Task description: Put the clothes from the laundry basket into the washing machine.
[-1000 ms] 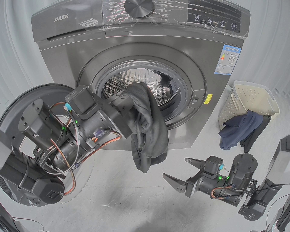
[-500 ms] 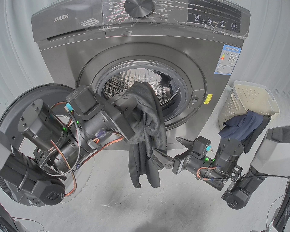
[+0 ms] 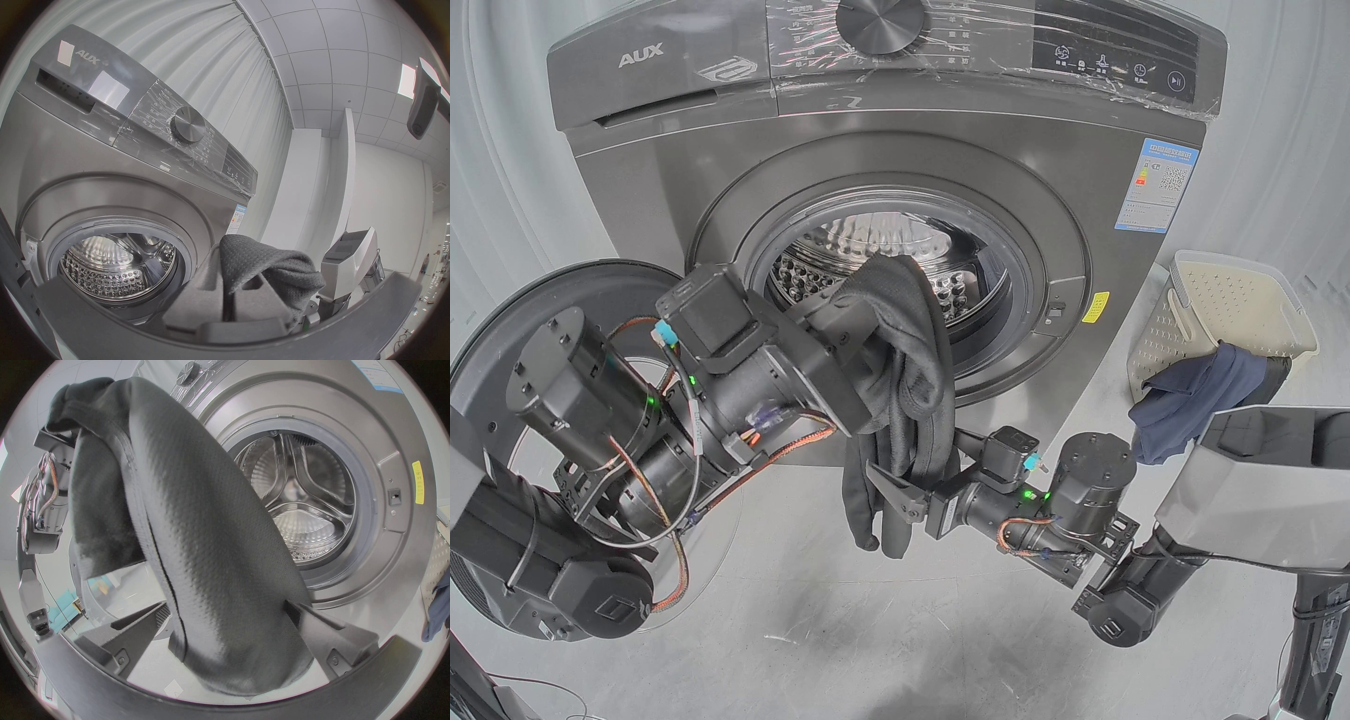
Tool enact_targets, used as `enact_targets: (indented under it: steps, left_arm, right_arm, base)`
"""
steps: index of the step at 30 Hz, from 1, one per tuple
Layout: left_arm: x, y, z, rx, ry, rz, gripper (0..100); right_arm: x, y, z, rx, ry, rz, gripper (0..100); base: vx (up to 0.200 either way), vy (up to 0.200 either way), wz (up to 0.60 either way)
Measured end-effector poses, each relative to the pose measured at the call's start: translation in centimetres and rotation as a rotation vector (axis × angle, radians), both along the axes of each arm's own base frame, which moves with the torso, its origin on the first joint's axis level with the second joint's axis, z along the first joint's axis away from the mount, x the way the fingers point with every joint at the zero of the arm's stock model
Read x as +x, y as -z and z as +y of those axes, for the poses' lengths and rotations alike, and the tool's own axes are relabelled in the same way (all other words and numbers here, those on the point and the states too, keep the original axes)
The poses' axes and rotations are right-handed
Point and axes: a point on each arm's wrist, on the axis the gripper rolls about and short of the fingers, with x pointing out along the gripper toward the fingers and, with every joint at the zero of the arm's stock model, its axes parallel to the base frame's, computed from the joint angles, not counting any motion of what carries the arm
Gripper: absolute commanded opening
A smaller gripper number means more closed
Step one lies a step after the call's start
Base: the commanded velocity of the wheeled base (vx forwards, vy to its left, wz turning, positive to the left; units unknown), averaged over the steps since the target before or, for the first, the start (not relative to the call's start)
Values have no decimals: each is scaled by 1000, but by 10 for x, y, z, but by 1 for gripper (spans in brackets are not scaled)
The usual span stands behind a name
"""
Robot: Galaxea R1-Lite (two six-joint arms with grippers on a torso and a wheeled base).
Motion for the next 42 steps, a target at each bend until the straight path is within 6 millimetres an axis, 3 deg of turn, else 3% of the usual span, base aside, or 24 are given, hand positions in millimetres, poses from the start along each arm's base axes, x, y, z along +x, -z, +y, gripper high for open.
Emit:
enact_targets:
  steps: [13, 14, 22, 27, 42]
  left_arm:
    - [-2, -1, -4, -18, -17, 9, 0]
    - [-2, -1, -5, -19, -17, 10, 0]
    - [1, -2, -1, -32, -58, 20, 0]
    - [10, 4, 13, -26, -129, 41, 0]
    - [8, 84, 60, 187, -229, 314, 0]
  right_arm:
    - [30, 18, 19, 28, 35, -27, 100]
    - [32, 19, 19, 30, 44, -28, 0]
    - [39, 23, 14, 27, 82, -26, 0]
    - [35, 22, 4, 8, 99, -10, 0]
    - [29, -32, -22, 74, 169, -100, 0]
  base:
    - [0, 0, 0]
    - [0, 0, 0]
    - [0, 0, 0]
    - [0, 0, 0]
    - [0, 0, 0]
